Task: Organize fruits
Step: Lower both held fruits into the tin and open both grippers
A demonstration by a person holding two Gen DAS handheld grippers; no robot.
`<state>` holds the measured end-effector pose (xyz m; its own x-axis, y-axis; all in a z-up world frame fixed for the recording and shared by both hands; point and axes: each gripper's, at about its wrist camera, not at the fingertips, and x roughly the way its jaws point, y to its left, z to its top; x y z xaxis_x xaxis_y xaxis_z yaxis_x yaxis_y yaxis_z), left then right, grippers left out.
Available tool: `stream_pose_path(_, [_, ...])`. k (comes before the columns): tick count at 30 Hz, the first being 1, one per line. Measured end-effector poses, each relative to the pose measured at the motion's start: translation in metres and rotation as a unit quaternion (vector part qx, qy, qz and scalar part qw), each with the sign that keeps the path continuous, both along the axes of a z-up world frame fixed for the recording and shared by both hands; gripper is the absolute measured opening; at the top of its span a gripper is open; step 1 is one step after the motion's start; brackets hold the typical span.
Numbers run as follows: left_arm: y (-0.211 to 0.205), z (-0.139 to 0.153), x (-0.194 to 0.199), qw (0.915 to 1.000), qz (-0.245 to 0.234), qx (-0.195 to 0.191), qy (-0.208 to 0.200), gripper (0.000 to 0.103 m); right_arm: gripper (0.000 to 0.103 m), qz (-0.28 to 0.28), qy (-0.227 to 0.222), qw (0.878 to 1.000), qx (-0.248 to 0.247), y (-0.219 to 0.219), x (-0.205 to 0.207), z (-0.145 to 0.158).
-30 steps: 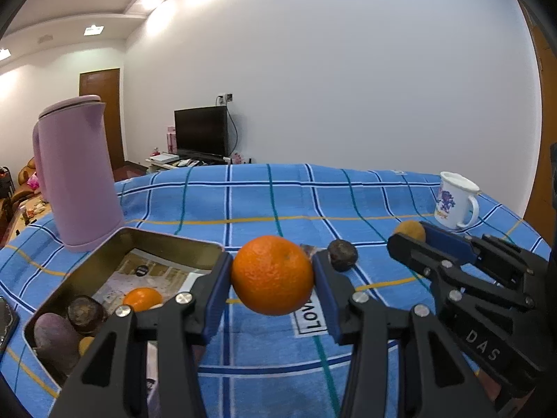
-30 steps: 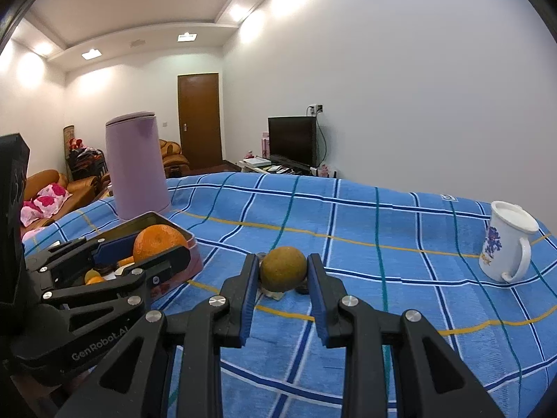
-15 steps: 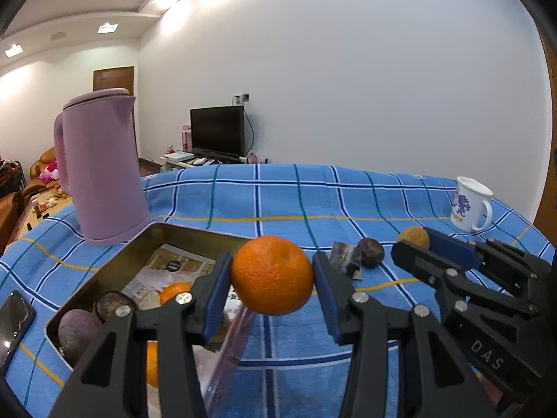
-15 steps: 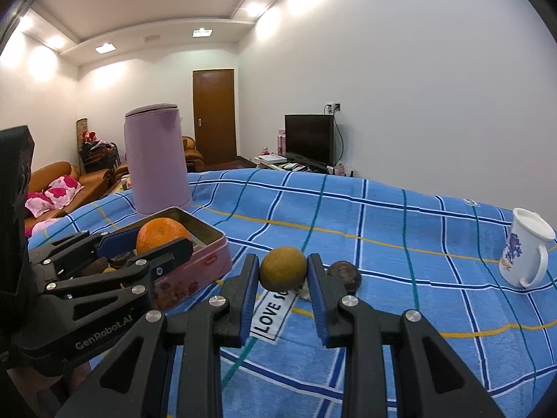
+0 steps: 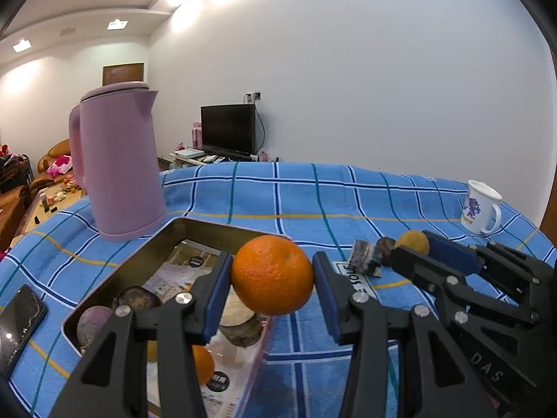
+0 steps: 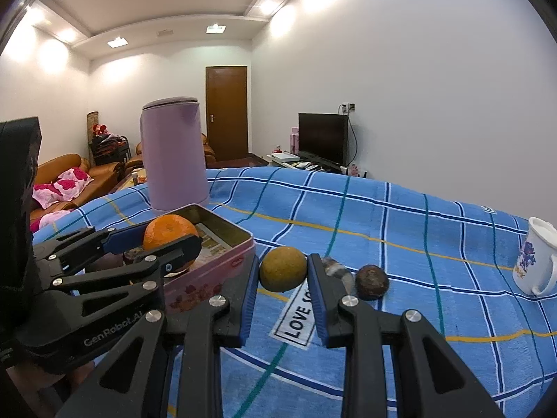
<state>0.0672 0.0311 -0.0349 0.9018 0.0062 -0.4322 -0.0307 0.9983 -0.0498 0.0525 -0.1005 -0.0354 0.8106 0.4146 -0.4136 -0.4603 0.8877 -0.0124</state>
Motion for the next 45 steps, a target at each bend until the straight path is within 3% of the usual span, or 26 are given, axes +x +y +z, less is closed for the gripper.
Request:
stream_pose_path(28, [0.055,-0.002,-0.010,0.9985,0.051,-0.016,0.006,0.049,0.030,0.050,0.003,0.999,-0.018,0.054,-0.005,-0.002])
stream_pose_path(45, [0.088,-0.005,-0.010,0.9952,0.090,-0.013,0.037,0.049,0.030,0.102,0.007,0.995,-0.021,0.096,-0.011,0.003])
